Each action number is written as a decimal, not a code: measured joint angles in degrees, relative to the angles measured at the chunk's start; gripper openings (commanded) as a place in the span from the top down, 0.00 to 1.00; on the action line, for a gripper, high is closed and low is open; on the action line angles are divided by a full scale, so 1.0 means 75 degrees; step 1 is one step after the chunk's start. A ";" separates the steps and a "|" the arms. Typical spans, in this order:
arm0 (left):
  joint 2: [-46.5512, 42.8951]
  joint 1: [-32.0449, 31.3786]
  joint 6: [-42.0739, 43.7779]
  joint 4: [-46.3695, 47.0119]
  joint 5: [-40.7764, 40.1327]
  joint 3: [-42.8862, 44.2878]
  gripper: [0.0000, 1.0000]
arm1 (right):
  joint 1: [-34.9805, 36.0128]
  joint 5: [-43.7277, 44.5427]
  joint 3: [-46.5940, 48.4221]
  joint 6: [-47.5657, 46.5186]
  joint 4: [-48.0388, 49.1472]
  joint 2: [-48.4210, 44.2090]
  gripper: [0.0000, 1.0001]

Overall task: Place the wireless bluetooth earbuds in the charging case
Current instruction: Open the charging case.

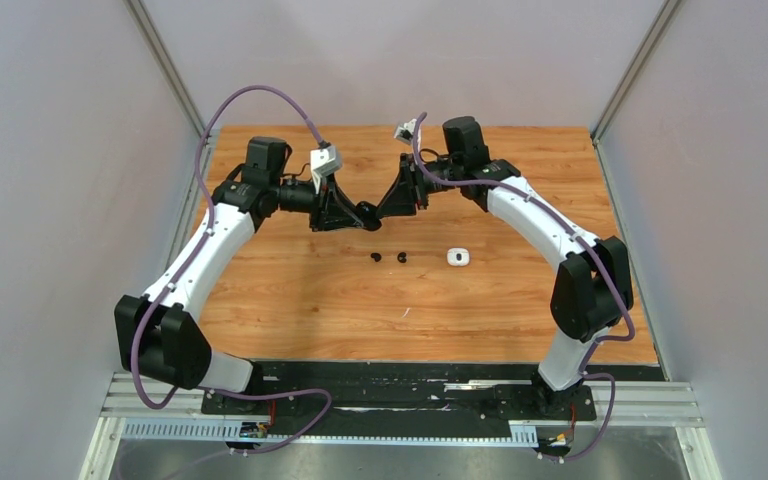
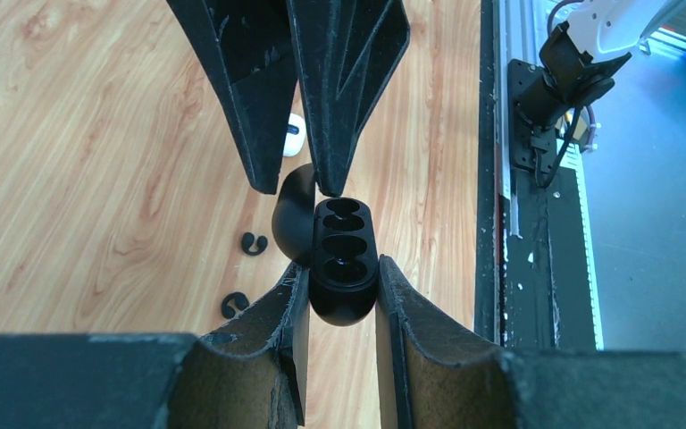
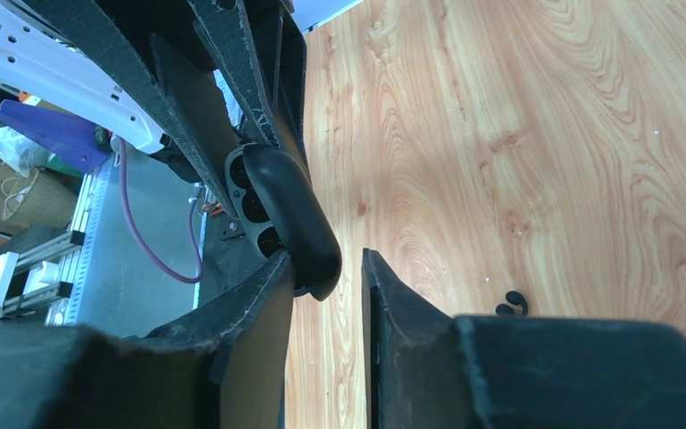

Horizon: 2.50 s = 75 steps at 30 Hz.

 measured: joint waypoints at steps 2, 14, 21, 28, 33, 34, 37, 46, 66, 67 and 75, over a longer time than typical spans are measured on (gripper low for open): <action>0.0009 -0.0017 0.0000 -0.0023 -0.0003 0.0000 1.00 | -0.0006 -0.0006 -0.0052 0.0064 0.0079 0.0000 0.72; 0.0000 -0.0035 -0.1169 0.0848 -0.0073 -0.0370 1.00 | 0.0003 -0.0154 -0.0367 0.0073 0.0382 -0.0082 0.83; -0.0003 -0.0052 -0.2142 0.1513 -0.0023 -0.0597 1.00 | 0.0000 -0.0093 -0.0472 -0.0029 0.0455 -0.0146 1.00; -0.0006 -0.0052 -0.2486 0.1746 -0.0143 -0.0606 0.50 | 0.0017 0.0210 -0.0469 -0.0530 0.0417 -0.0312 1.00; -0.0017 -0.0119 -0.2567 0.1343 -0.0609 -0.0493 0.27 | 0.0224 0.0784 -0.0157 -0.1722 -0.0070 -0.0391 1.00; -0.0012 -0.0125 -0.2532 0.1137 -0.0685 -0.0399 0.26 | 0.0297 0.0935 -0.0055 -0.2154 -0.0254 -0.0408 1.00; 0.0131 -0.0122 -0.2445 0.0230 -0.0720 0.0323 0.24 | 0.0472 0.1288 0.0038 -0.3261 -0.0726 -0.0562 1.00; 0.1090 -0.0108 -0.2410 -0.1623 -0.0443 0.2124 0.19 | 0.0874 0.2261 -0.0326 -0.5829 -0.1282 -0.1285 1.00; 0.2704 -0.0061 -0.1617 -0.4645 0.0621 0.3147 0.49 | 0.1617 0.3442 -0.1346 -0.7985 -0.0793 -0.2177 1.00; 0.2731 -0.0061 -0.1527 -0.4739 0.0667 0.3185 0.51 | 0.1617 0.3456 -0.1343 -0.8000 -0.0764 -0.2174 1.00; 0.2923 -0.0061 -0.1259 -0.5059 0.0729 0.3217 0.53 | 0.1635 0.3523 -0.1343 -0.8000 -0.0650 -0.2168 1.00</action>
